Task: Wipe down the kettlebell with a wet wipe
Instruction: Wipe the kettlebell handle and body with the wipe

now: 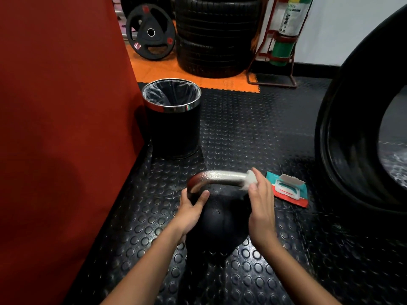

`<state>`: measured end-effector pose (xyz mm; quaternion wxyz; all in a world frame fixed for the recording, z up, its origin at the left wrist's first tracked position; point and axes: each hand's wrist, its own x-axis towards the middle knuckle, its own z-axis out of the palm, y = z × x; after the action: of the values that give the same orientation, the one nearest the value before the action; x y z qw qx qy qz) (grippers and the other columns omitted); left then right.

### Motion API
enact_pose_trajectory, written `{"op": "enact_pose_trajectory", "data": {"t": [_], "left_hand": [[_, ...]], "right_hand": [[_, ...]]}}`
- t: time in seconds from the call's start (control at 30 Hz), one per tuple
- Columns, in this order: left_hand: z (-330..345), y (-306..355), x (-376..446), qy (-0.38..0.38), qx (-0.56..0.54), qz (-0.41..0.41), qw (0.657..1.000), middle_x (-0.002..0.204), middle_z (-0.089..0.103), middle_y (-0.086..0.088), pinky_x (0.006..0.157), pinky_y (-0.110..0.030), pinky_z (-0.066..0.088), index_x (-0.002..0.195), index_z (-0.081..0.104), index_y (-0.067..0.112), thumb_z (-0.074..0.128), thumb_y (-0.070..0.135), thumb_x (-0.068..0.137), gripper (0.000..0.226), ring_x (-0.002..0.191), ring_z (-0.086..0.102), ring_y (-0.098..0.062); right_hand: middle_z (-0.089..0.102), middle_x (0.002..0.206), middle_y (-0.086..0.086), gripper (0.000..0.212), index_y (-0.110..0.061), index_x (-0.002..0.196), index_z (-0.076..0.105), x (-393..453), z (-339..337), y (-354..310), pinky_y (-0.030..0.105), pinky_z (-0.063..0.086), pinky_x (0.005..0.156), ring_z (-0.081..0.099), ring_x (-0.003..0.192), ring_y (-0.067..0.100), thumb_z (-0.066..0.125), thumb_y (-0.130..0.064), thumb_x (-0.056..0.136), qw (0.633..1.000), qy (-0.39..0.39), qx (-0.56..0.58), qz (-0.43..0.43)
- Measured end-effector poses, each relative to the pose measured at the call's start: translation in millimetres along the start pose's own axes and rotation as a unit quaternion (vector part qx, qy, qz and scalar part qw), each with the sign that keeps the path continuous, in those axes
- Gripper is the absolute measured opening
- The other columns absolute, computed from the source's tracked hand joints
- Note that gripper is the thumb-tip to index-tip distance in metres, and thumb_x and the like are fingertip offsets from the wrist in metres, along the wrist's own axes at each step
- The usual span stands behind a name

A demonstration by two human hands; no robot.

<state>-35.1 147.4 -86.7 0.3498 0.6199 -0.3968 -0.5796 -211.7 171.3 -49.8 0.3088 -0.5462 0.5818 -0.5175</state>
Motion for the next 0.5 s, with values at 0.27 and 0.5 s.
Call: {"op": "enact_pose_trajectory", "data": {"t": [0.27,0.5], "left_hand": [[-4,1,3,-0.005,0.011,0.013,1.0,0.134,0.046,0.011,0.097,-0.029,0.038,0.128,0.031,0.041,0.057,0.061,0.086,0.054,0.121,0.047,-0.014],[-7,10,8,0.079,0.063,0.083,0.991,0.096,0.068,0.019,0.079,-0.016,0.048,0.104,0.058,0.037,0.072,0.042,0.083,0.026,0.094,0.062,0.003]], "right_hand": [[0.063,0.136,-0.003,0.072,-0.03,0.132,0.062,21,-4,18,0.045,0.034,0.117,0.052,0.134,0.017,0.031,-0.081,0.093,0.987,-0.01,0.117,0.113],[0.06,0.121,-0.016,0.046,-0.032,0.121,0.062,15,0,-6,0.033,0.036,0.109,0.051,0.125,0.008,0.033,-0.059,0.097,0.999,0.003,0.041,-0.013]]}}
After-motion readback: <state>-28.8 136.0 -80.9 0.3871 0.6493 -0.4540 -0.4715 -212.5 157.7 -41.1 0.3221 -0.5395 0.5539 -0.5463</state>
